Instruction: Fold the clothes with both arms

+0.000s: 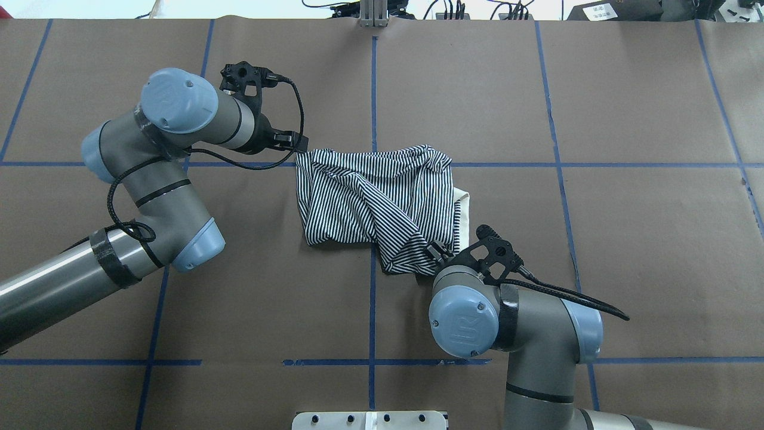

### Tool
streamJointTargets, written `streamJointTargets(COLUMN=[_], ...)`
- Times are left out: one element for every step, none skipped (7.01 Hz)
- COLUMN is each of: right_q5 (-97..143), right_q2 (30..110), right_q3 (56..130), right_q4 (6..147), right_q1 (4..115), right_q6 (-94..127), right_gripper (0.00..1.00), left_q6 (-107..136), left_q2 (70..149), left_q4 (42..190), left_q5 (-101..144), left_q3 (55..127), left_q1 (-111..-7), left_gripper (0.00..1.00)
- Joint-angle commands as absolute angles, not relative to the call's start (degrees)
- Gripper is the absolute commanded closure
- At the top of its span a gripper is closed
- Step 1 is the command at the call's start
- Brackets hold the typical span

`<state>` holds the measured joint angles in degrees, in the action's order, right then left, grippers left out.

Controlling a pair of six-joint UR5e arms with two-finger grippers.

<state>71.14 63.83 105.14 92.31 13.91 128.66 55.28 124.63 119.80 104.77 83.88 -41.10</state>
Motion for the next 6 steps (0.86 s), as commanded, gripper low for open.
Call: streamJointTargets(right_q5=[71.10, 71.19, 71.37, 71.72, 73.11, 75.13], right_q2=[63.63, 63.63, 63.46, 63.28, 61.72, 59.26], right_q3=[105.12, 105.47, 105.56, 105.99, 107.30, 107.23], right_q4=[92.20, 92.20, 92.20, 92.46, 93.42, 96.73], right_q1=[14.24, 14.85, 15.72, 16.78, 19.22, 21.77], right_q6=[129.37, 129.03, 128.59, 127.80, 126.40, 125.78], right_gripper=[1.00, 1.00, 1.00, 1.00, 1.00, 1.00], left_q6=[55.28, 55.28, 55.28, 55.28, 55.28, 55.37], left_q2=[124.63, 124.63, 124.63, 124.63, 124.63, 124.72], left_q4=[119.79, 119.79, 119.79, 119.88, 119.80, 119.88], left_q5=[104.77, 104.77, 104.77, 104.77, 104.77, 104.77], left_q3=[83.94, 83.94, 83.94, 83.94, 83.94, 83.94], left_q1=[-41.13, -41.05, -41.04, -41.04, -41.04, -41.04], left_gripper=[0.00, 0.00, 0.00, 0.00, 0.00, 0.00])
